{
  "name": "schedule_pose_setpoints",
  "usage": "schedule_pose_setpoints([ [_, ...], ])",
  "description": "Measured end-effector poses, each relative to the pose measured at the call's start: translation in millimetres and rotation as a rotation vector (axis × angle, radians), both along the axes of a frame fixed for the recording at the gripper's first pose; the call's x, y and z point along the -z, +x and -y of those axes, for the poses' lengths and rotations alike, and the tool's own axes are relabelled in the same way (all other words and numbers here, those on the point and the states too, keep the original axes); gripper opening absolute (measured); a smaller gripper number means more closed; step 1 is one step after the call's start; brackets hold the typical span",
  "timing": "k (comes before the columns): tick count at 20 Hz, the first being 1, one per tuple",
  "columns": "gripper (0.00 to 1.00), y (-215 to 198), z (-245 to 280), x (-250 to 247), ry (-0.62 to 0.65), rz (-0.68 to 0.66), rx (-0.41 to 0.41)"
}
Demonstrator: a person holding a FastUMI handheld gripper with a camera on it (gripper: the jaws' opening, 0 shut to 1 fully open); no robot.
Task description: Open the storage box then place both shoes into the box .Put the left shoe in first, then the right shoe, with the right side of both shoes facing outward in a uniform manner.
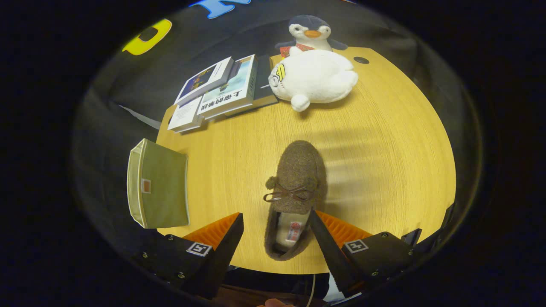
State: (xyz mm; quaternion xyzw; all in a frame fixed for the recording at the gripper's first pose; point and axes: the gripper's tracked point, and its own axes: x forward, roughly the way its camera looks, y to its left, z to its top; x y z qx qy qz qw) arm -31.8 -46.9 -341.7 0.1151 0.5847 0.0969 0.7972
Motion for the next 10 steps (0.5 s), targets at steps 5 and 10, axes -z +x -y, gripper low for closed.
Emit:
schedule_pose_setpoints([
  [5,0.94,0,33,40,-0.178,-0.052,-0.03],
  [10,0.68,19,30,75,-0.22,-0.068,-0.075],
])
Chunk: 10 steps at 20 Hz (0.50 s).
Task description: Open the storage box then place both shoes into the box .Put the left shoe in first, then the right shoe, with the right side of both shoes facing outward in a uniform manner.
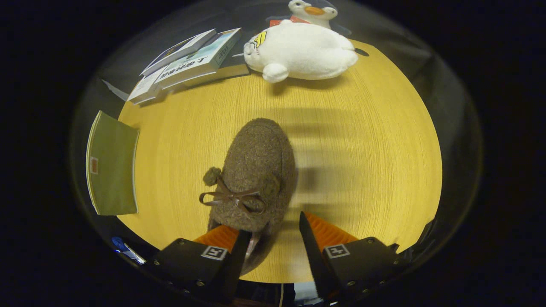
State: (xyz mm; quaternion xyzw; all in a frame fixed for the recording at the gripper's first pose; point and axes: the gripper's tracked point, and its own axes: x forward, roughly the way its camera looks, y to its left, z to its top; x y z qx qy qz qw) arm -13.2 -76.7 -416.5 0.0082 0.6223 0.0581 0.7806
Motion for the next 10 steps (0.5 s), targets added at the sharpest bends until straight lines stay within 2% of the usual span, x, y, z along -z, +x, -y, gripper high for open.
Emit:
schedule_pose_setpoints([
  [1,0.5,3,0,4,-0.02,0.008,-0.014],
  [3,0.02,4,4,4,-0.078,0.032,-0.057],
  [5,0.03,-3,-11,-3,-0.013,0.017,-0.082],
  [7,0.02,-11,-30,-13,0.081,-0.014,-0.058],
  [10,0.02,-9,-48,-36,0.116,0.008,-0.068],
])
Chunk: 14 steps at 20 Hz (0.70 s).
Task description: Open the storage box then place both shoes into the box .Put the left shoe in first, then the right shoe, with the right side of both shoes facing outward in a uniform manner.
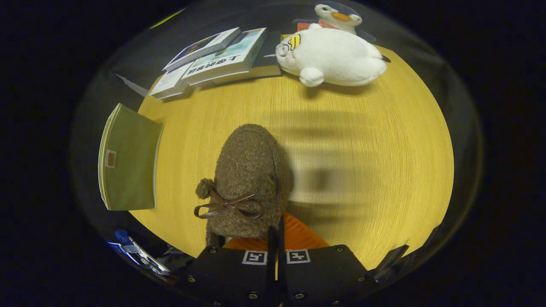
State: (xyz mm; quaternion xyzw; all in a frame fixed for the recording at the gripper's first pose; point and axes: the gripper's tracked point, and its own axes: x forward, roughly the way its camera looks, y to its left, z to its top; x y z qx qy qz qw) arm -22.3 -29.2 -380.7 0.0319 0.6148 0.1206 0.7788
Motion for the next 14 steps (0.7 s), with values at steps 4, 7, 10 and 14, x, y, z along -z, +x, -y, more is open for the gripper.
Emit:
schedule_pose_setpoints([
  [4,0.03,8,-17,-35,0.015,0.04,-0.004],
  [7,0.02,12,-31,-58,0.029,0.061,-0.01],
  [10,0.02,15,-43,-74,0.021,0.054,-0.021],
  [14,0.02,19,-71,-96,0.011,0.057,-0.055],
])
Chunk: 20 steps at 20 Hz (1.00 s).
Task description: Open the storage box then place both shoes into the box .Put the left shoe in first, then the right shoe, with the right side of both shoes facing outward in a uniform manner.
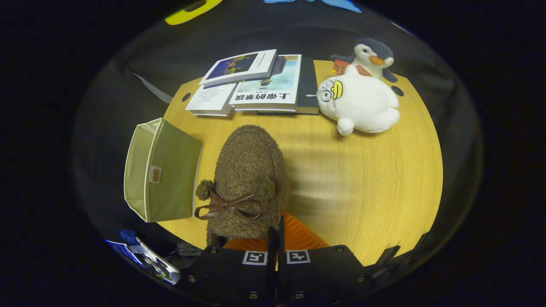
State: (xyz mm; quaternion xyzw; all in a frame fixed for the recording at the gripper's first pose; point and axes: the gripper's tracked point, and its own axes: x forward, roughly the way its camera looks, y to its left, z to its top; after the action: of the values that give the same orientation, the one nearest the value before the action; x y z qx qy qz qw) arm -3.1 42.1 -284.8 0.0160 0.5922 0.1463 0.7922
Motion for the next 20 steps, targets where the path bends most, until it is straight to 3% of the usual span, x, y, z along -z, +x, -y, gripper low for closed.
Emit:
schedule_pose_setpoints([
  [11,0.02,4,-128,-46,0.024,0.038,-0.18],
  [20,0.02,16,-221,-72,0.064,0.034,-0.253],
])
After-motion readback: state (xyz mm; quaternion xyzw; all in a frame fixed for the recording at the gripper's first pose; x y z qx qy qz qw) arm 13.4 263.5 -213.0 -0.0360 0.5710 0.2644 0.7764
